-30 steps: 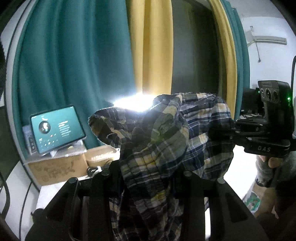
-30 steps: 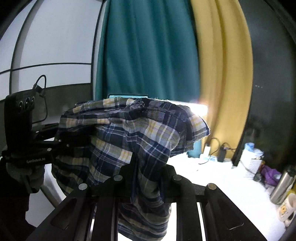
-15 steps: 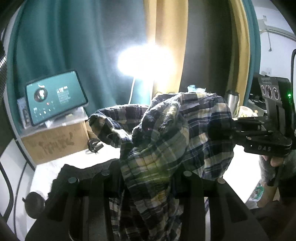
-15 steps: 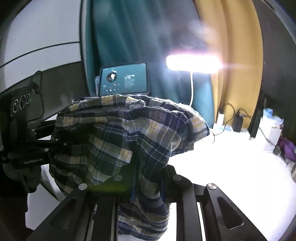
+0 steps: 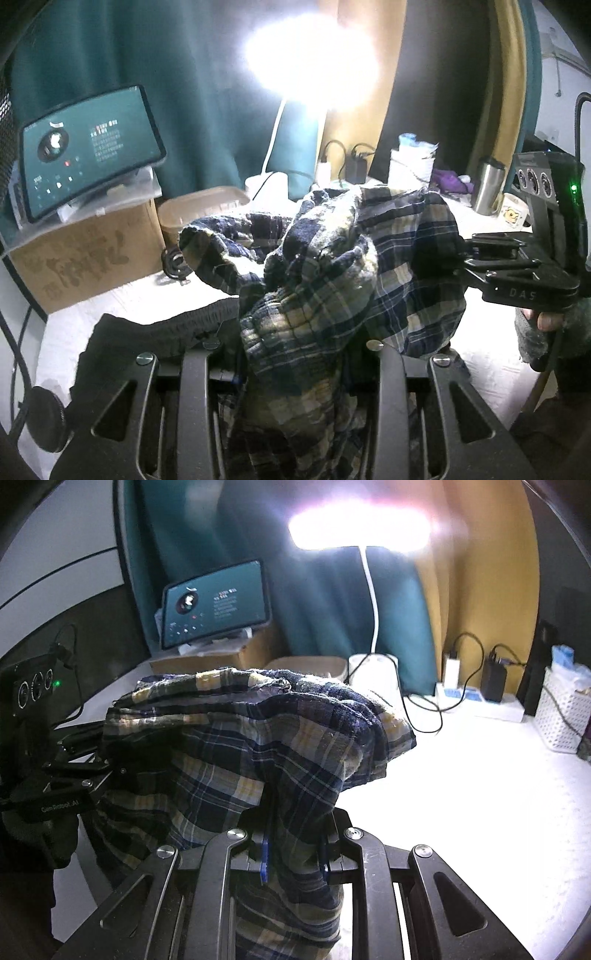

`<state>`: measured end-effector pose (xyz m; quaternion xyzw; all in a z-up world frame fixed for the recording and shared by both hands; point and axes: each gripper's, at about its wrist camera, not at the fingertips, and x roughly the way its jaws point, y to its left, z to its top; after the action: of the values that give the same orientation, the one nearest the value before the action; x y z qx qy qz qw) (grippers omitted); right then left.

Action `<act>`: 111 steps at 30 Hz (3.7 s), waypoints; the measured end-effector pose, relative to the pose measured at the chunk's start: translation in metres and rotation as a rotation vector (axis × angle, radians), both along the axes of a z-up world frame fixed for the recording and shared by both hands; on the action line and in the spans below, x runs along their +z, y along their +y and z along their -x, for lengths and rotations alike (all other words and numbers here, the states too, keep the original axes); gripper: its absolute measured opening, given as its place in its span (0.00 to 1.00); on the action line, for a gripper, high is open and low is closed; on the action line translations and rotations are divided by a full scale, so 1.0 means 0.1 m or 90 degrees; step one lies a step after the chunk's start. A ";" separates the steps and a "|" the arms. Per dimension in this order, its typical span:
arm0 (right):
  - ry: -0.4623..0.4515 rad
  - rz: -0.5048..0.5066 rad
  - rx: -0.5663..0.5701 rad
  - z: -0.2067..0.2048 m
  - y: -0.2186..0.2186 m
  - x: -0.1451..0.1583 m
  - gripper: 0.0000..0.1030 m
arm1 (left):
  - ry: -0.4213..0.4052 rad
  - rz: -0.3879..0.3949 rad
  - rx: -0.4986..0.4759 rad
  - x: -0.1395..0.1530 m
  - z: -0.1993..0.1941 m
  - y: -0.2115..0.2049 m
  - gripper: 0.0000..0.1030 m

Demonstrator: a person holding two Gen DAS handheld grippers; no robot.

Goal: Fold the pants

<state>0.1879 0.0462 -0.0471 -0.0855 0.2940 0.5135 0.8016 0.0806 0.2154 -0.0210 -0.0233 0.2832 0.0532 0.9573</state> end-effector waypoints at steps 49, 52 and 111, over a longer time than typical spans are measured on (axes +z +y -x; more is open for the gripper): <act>0.049 0.072 -0.148 -0.84 0.14 -0.55 0.46 | 0.043 0.055 0.103 -0.11 -0.32 0.65 0.53; 0.043 0.060 -0.150 -0.89 0.15 -0.46 0.46 | 0.028 0.046 0.100 -0.04 -0.35 0.64 0.53; 0.033 0.130 -0.154 -0.58 0.31 -0.64 0.50 | 0.122 0.044 0.129 -0.43 -0.17 0.69 0.67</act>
<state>0.2455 0.0774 -0.1110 -0.1174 0.3738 0.3828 0.8366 0.0974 0.2841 -0.0636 -0.0795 0.3714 0.1415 0.9142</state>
